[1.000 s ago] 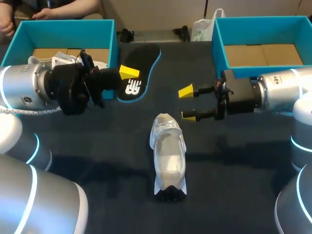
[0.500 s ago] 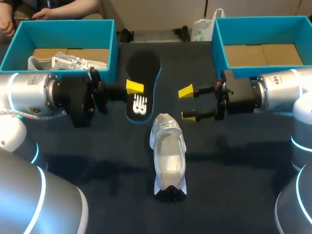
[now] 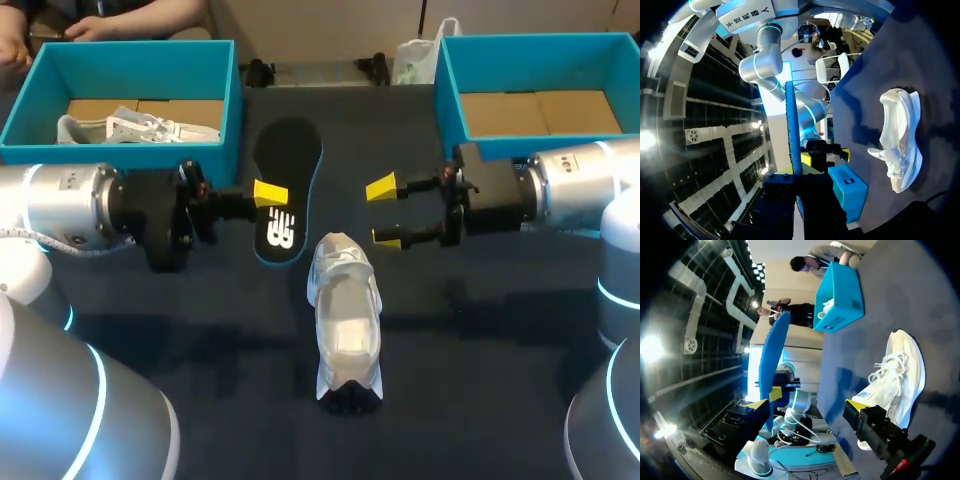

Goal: Take the shoe out of the shoebox, open the shoe tongue, remove and reinsert the insole, then place the shoe into the shoebox

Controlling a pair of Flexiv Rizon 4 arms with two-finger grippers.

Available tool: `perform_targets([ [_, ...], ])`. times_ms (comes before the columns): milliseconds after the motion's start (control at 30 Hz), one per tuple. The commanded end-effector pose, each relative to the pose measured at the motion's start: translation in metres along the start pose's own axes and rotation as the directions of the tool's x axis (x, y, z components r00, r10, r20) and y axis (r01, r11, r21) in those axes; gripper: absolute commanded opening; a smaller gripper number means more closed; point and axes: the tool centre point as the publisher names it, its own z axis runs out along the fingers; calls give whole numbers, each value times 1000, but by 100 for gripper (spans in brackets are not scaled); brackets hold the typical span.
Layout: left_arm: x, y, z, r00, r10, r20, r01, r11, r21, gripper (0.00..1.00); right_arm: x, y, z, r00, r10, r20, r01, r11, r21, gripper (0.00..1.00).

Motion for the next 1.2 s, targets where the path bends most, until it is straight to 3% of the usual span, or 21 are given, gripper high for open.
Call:
perform_targets([
  [33,15,-5,11,999,20,-25,-20,1000,8,0,0,-1,1,1000,0,2,0,1000,-2,100],
  [100,19,-12,13,999,34,-28,-34,999,8,0,0,3,1,1000,24,4,-23,1000,-19,100],
  [400,46,-4,24,997,59,-47,-60,998,-3,0,4,15,20,999,21,27,-22,1000,7,100],
  [833,55,4,37,993,94,-67,-97,994,-44,0,2,20,37,1000,28,7,-28,1000,4,100],
  [900,56,5,38,993,93,-68,-97,994,-51,0,2,21,40,1000,27,6,-27,1000,3,90],
  [1033,58,4,42,993,94,-71,-98,994,-53,0,3,23,45,1000,23,6,-23,1000,4,84],
  [1133,61,4,44,993,95,-76,-99,994,-55,0,3,25,48,1000,23,5,-23,1000,4,69],
  [1200,63,5,45,992,96,-81,-101,993,-59,0,2,26,50,1000,24,2,-24,1000,6,64],
])
